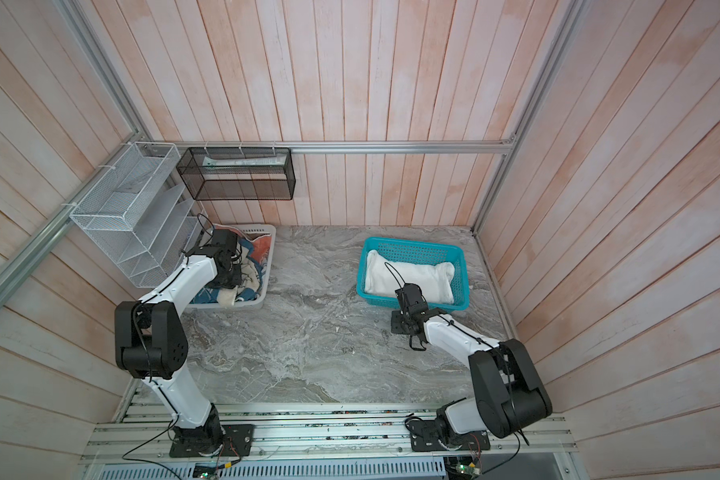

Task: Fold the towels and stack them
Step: 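Grasp the blue-cream towel in the white basket with the left gripper while the right withdraws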

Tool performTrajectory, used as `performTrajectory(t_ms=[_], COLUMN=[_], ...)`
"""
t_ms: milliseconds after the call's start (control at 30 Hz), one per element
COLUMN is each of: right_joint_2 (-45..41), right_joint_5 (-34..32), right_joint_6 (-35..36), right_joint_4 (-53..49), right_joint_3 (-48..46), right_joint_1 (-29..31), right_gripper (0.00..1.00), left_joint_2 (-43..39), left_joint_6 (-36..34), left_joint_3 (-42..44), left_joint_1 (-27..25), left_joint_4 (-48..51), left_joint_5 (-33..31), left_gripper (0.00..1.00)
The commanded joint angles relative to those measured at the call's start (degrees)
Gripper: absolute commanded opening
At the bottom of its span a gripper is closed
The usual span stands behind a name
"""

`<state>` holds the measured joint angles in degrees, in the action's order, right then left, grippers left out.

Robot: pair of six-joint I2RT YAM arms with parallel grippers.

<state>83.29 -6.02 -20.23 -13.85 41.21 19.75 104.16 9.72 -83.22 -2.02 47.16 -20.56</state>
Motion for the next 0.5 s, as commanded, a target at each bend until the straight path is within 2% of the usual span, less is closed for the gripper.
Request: performTrajectory(t_ms=[0,233,267,333,367,400,467], right_joint_2=[3.95,13.92,14.98,16.56,16.97,17.00,15.75], right_joint_5=[0.72,2.13,2.28,3.44,4.01,5.03,8.19], right_joint_6=[5.05,9.83,9.86,9.69,9.60,9.59,9.14], right_joint_4=[4.99,4.29,3.95,3.11,2.27,1.72,1.02], right_joint_3=[4.79,15.77,17.18,19.46,20.54,21.19,21.05], right_joint_1=[-4.53,-10.34,-10.91,-11.69,-11.75,-11.75,-11.66], right_gripper=[0.27,0.26,0.26,0.26,0.25,0.25,0.26], left_joint_2=[-3.53,-12.64,-13.89,-16.05,-16.94,-17.39,-18.28], left_joint_6=[-1.26,-1.43,-0.16,2.42,3.73,4.86,5.94], left_joint_3=[0.43,-3.95,-3.76,-2.74,-1.80,-0.81,2.40], left_joint_1=[0.18,0.17,0.32,0.96,1.89,2.89,5.09], left_joint_4=[-0.34,2.55,2.96,4.21,4.60,4.70,3.45], left_joint_5=[2.70,3.37,2.41,1.48,2.58,3.85,6.96], left_gripper=[0.00,0.00,0.07,0.47,0.61,0.67,0.71])
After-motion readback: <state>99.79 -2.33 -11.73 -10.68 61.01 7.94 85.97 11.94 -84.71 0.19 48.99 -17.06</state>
